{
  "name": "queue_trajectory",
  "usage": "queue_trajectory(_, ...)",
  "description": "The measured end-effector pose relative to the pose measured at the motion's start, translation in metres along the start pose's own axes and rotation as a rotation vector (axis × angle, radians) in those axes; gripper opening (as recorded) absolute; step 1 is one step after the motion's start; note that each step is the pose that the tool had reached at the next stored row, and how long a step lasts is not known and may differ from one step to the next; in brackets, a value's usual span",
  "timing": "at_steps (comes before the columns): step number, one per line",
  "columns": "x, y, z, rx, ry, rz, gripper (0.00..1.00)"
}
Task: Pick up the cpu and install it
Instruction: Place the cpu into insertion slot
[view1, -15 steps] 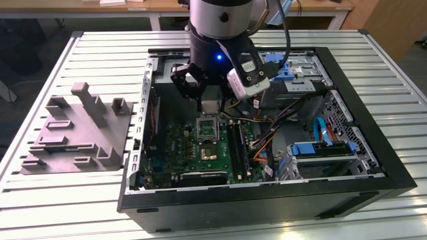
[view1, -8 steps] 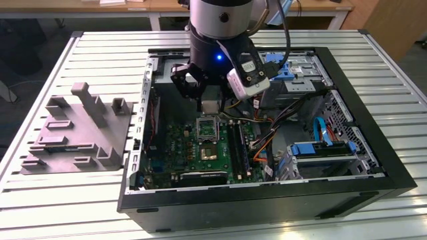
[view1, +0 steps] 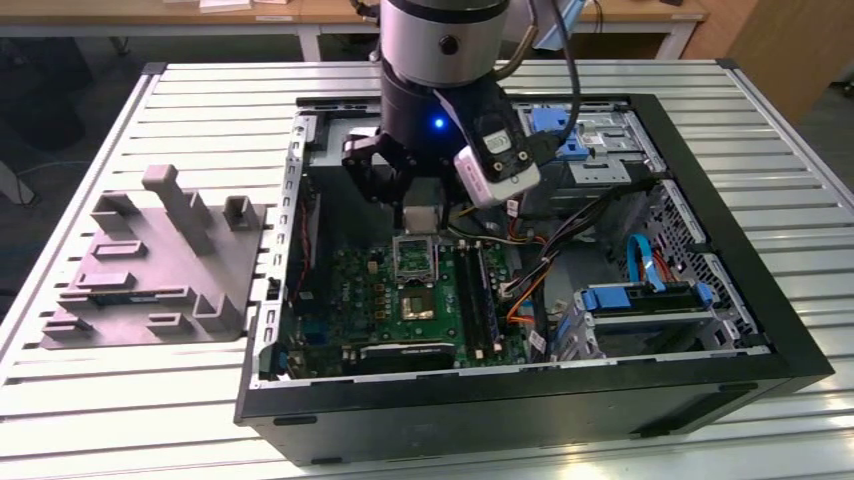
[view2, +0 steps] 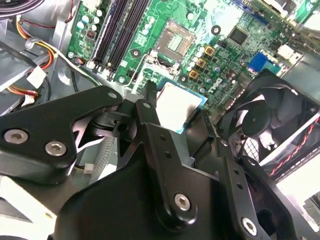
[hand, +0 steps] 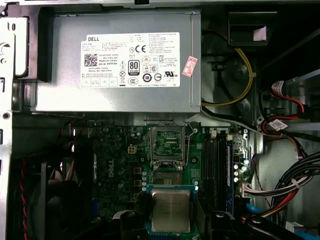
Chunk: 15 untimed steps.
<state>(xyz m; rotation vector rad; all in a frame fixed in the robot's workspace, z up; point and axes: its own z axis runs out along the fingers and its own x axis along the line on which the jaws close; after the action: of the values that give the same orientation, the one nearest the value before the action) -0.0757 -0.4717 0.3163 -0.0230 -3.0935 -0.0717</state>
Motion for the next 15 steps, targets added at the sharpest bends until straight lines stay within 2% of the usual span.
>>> queue_trajectory(15, -0.0013, -0.0016, 0.0272, -0.0002, -0.0001, 0.000, 0.47)
